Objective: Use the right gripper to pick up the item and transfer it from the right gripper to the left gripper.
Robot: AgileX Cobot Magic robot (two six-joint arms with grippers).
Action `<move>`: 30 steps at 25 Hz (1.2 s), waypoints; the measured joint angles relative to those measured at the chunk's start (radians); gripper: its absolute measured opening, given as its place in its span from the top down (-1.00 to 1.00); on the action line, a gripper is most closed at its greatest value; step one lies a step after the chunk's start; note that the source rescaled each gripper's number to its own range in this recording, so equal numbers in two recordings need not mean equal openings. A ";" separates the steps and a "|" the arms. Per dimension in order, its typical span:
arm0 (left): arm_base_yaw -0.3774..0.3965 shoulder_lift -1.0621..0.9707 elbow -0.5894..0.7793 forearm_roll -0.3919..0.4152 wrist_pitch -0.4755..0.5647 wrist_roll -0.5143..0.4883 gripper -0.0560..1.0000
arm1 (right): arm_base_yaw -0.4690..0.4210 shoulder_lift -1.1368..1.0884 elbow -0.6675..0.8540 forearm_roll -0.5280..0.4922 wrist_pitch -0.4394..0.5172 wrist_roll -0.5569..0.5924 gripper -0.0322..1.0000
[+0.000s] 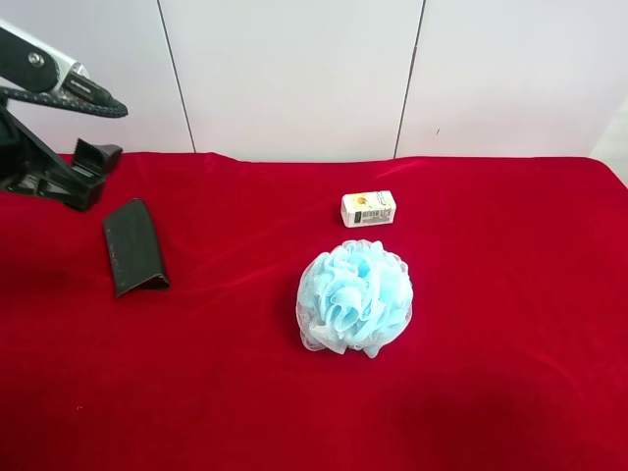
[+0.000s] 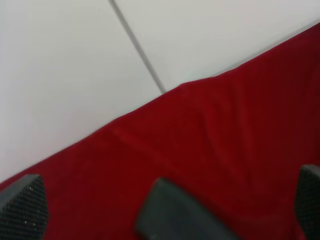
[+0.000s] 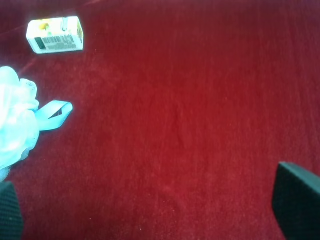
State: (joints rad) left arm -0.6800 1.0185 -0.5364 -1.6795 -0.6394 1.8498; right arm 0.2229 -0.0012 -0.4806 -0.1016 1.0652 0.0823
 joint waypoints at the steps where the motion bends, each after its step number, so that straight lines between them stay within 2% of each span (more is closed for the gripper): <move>1: 0.000 0.000 0.007 0.035 0.020 -0.052 -0.97 | 0.000 0.000 0.000 0.000 0.000 0.000 -0.98; 6: 0.000 0.000 0.009 0.266 0.147 -0.335 -0.97 | 0.000 0.000 0.000 0.000 0.000 0.000 -0.98; 9: 0.034 0.000 0.009 0.446 0.258 -0.545 -0.97 | 0.000 0.000 0.000 0.000 0.000 0.000 -0.98; 15: 0.266 0.000 0.009 0.844 0.558 -1.050 -0.97 | 0.000 0.000 0.000 0.000 0.000 0.000 -0.98; 20: 0.466 -0.001 0.009 1.112 0.747 -1.364 -0.97 | 0.000 0.000 0.000 0.000 0.000 0.000 -0.98; 24: 0.583 -0.006 0.009 1.253 0.851 -1.570 -0.97 | 0.000 0.000 0.000 0.000 0.000 0.000 -0.98; 27: 0.615 -0.047 0.009 1.308 0.921 -1.623 -0.97 | 0.000 0.000 0.000 0.000 0.000 0.000 -0.98; 30: 0.622 -0.139 0.009 1.330 0.982 -1.633 -0.97 | 0.000 0.000 0.000 0.000 0.000 0.000 -0.98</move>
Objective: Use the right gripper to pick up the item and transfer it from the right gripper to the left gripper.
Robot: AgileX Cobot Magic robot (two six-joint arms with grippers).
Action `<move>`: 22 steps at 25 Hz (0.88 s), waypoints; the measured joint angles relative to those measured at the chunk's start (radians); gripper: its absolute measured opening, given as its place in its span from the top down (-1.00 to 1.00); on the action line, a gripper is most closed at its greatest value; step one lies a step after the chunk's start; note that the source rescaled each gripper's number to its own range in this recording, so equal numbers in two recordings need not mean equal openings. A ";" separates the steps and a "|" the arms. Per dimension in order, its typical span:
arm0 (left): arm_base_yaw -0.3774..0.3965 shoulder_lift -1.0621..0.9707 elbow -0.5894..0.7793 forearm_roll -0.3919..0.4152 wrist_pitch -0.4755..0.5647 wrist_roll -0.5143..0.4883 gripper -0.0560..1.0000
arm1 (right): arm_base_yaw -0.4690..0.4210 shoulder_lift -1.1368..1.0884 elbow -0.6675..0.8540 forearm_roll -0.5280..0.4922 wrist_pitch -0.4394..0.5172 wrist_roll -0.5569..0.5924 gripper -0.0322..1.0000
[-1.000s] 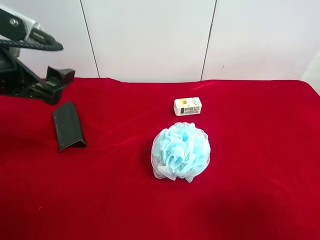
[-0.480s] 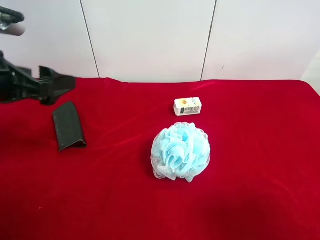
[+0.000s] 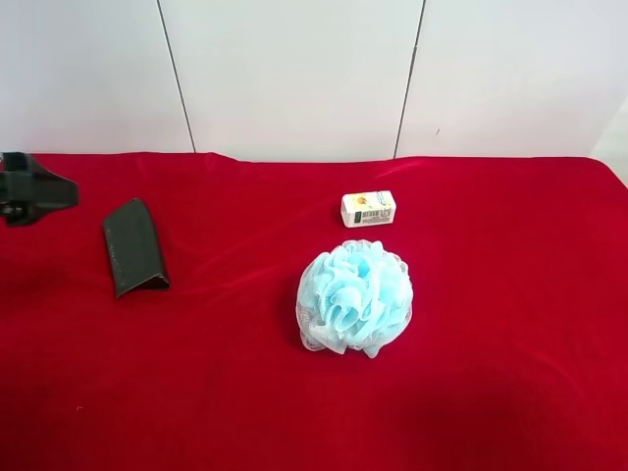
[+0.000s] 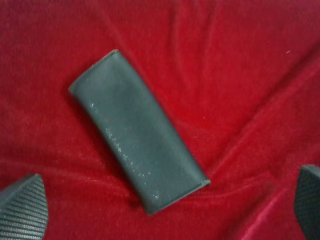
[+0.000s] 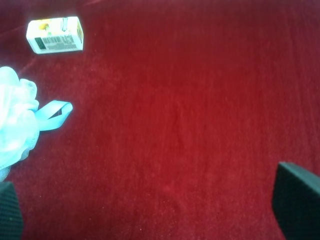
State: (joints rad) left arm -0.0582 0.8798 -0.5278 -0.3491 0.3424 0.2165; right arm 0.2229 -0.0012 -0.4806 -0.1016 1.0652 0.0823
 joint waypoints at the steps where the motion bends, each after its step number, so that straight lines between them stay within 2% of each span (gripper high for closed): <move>1: 0.003 -0.034 0.000 0.006 0.018 -0.006 -0.97 | 0.000 0.000 0.000 0.000 0.000 0.000 -0.98; 5: 0.071 -0.194 0.000 0.064 0.147 -0.042 -0.97 | 0.000 0.000 0.000 0.000 0.000 0.000 -0.98; 11: 0.194 -0.420 0.000 0.194 0.380 -0.104 -0.97 | 0.000 0.000 0.000 0.000 0.000 0.000 -0.98; 16: 0.210 -0.533 0.000 0.204 0.530 -0.114 -0.97 | 0.000 0.000 0.000 0.000 0.000 0.000 -0.98; 22: 0.210 -0.641 0.000 0.217 0.578 -0.119 -0.97 | 0.000 0.000 0.000 0.000 0.000 0.000 -0.98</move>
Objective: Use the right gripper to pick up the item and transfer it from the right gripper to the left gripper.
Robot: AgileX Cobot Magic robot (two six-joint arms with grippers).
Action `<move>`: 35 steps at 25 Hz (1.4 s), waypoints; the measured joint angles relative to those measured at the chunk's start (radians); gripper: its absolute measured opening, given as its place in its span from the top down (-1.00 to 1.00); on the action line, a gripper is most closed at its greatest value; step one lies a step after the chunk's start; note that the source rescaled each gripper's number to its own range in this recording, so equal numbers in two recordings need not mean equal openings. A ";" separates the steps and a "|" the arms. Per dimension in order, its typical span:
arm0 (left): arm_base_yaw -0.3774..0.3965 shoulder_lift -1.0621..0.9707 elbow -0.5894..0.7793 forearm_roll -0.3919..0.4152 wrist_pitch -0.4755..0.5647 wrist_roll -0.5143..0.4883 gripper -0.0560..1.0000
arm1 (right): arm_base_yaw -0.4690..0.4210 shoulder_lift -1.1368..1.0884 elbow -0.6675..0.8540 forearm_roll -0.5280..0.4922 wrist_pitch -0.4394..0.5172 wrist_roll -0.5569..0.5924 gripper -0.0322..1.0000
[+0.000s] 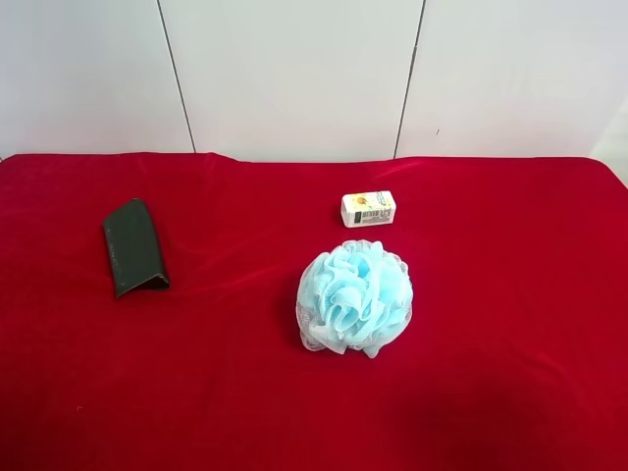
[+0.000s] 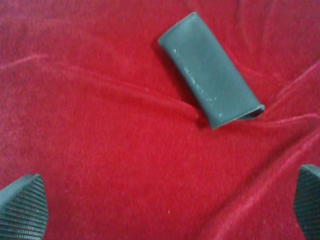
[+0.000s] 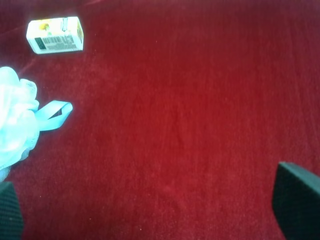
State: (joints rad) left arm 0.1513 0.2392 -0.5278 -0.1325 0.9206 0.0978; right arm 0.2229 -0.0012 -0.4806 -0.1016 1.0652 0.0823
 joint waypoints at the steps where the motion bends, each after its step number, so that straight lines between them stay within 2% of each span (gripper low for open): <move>1: 0.000 -0.023 0.000 0.001 0.001 0.000 -0.97 | 0.000 0.000 0.000 0.000 0.000 0.000 -0.98; 4: 0.000 -0.108 0.000 0.001 0.010 -0.001 -0.97 | 0.000 0.000 0.000 0.000 0.000 0.000 -0.98; 9: 0.000 -0.205 -0.004 0.031 0.108 -0.001 -0.97 | 0.000 0.000 0.000 0.000 0.000 0.000 -0.98; 12: -0.014 -0.240 0.005 0.040 0.127 -0.003 -0.97 | 0.000 0.000 0.000 0.000 0.000 0.000 -0.98; 23: -0.192 -0.244 0.016 0.039 0.134 -0.003 -0.97 | 0.000 0.000 0.000 0.000 0.000 0.000 -0.98; 35: -0.196 -0.244 0.016 0.036 0.134 -0.003 -0.97 | 0.000 0.000 0.000 0.000 0.000 0.000 -0.98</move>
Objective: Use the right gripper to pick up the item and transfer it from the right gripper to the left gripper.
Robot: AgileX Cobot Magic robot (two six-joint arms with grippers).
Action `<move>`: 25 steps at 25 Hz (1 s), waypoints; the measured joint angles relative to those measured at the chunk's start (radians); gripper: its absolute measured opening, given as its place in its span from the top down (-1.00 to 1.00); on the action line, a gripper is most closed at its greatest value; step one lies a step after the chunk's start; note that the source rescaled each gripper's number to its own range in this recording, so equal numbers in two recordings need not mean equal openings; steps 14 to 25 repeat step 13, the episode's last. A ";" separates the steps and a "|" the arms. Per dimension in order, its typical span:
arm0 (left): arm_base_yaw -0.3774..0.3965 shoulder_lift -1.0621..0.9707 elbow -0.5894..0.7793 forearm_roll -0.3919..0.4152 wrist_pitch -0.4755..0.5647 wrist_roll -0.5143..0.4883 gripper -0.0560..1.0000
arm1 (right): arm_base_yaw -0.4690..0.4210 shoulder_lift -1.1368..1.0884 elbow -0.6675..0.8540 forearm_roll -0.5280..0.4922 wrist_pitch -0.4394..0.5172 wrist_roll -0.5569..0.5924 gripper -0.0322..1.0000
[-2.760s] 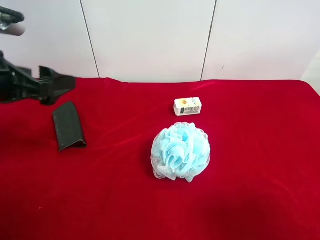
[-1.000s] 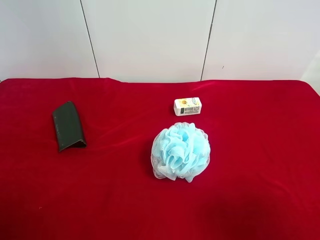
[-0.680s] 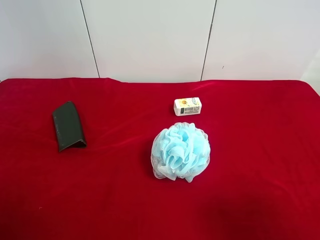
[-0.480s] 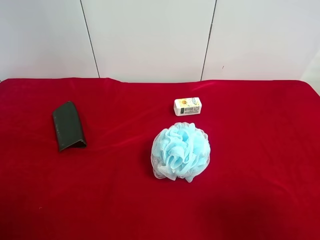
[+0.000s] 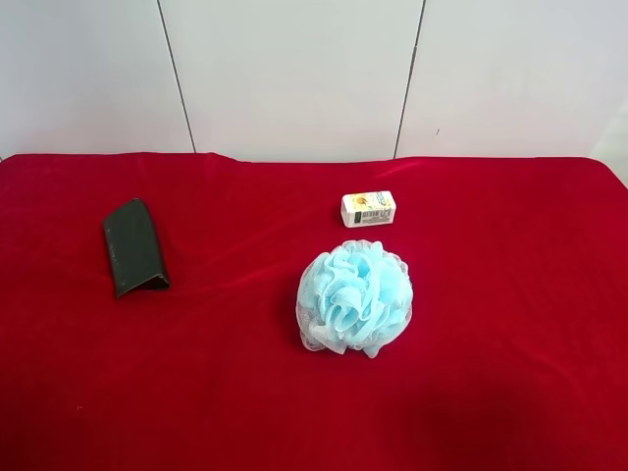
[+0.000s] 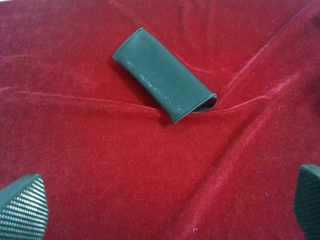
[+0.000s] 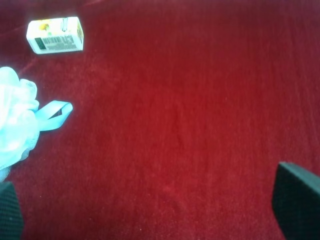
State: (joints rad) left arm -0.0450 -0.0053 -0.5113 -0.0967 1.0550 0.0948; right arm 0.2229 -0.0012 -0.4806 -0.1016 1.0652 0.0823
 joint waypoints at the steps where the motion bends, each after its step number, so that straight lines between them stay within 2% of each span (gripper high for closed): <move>1: 0.000 0.000 0.000 0.000 0.000 0.000 -0.97 | 0.000 0.000 0.000 0.000 0.000 0.000 -0.98; 25: 0.000 0.000 0.000 0.000 0.000 0.000 -0.97 | 0.000 0.000 0.000 0.000 0.000 0.000 -0.98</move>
